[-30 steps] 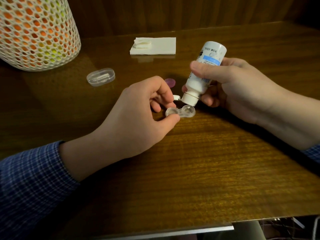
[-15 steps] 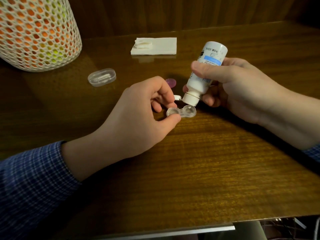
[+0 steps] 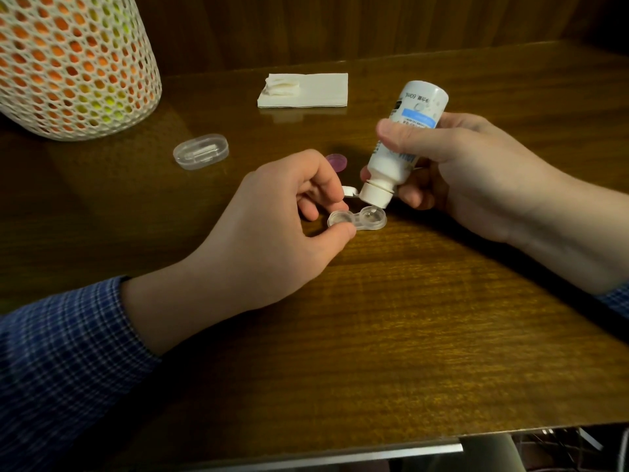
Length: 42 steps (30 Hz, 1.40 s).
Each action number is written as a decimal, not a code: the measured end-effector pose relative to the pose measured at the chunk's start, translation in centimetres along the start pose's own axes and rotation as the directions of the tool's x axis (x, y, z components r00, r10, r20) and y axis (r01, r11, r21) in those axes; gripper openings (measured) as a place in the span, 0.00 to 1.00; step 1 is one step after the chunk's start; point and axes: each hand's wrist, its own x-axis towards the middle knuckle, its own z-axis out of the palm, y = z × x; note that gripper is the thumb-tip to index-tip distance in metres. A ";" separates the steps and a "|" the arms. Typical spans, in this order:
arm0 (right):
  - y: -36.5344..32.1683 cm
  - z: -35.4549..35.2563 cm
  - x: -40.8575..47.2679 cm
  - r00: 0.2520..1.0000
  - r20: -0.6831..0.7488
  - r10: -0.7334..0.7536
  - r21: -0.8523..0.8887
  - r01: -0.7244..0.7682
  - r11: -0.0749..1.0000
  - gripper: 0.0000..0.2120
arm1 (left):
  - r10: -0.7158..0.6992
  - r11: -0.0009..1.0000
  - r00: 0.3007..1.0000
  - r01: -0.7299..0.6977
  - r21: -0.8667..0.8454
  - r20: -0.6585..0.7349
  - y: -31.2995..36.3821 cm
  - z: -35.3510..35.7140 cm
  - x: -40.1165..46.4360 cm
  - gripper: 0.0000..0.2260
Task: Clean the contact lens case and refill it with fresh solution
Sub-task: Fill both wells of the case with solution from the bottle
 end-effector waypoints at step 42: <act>-0.2 0.1 0.0 0.999 -0.025 0.026 0.004 -0.026 1.000 0.11 | 0.007 1.000 1.000 -0.007 -0.014 -0.002 -0.1 0.0 0.0 0.12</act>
